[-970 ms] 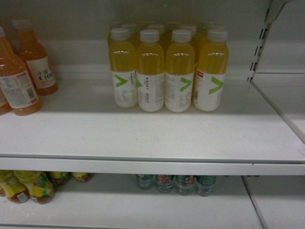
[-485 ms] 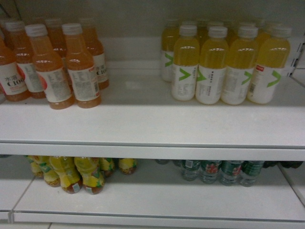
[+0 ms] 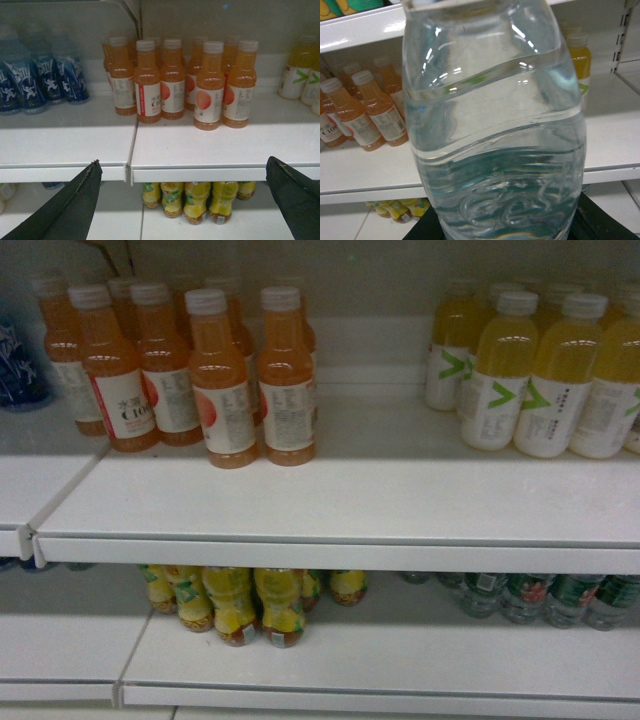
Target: Move water from second to third shelf
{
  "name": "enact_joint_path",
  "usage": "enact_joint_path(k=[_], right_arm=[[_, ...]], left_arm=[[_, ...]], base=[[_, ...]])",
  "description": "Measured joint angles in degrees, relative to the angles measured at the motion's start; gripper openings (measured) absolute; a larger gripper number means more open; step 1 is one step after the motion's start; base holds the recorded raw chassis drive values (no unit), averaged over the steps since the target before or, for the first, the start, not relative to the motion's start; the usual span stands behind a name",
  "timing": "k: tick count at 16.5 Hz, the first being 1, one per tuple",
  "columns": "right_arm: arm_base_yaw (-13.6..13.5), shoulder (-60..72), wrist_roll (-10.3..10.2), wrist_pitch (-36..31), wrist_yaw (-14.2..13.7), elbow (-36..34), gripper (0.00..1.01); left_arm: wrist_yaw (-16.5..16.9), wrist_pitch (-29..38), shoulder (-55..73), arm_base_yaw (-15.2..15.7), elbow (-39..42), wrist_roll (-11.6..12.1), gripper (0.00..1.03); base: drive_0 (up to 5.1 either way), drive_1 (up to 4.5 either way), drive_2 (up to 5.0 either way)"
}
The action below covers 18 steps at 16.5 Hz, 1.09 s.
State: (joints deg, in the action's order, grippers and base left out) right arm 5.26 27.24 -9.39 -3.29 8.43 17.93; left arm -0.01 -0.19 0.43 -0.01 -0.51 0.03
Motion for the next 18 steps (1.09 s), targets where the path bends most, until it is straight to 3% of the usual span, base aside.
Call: enact_joint_path(k=[18], right_arm=[[0.0, 0.0, 0.02, -0.04, -0.02, 0.0, 0.4]], left_arm=[[0.0, 0.0, 0.0, 0.0, 0.0, -0.02, 0.98]], base=[[-5.0, 2.48, 2.5]])
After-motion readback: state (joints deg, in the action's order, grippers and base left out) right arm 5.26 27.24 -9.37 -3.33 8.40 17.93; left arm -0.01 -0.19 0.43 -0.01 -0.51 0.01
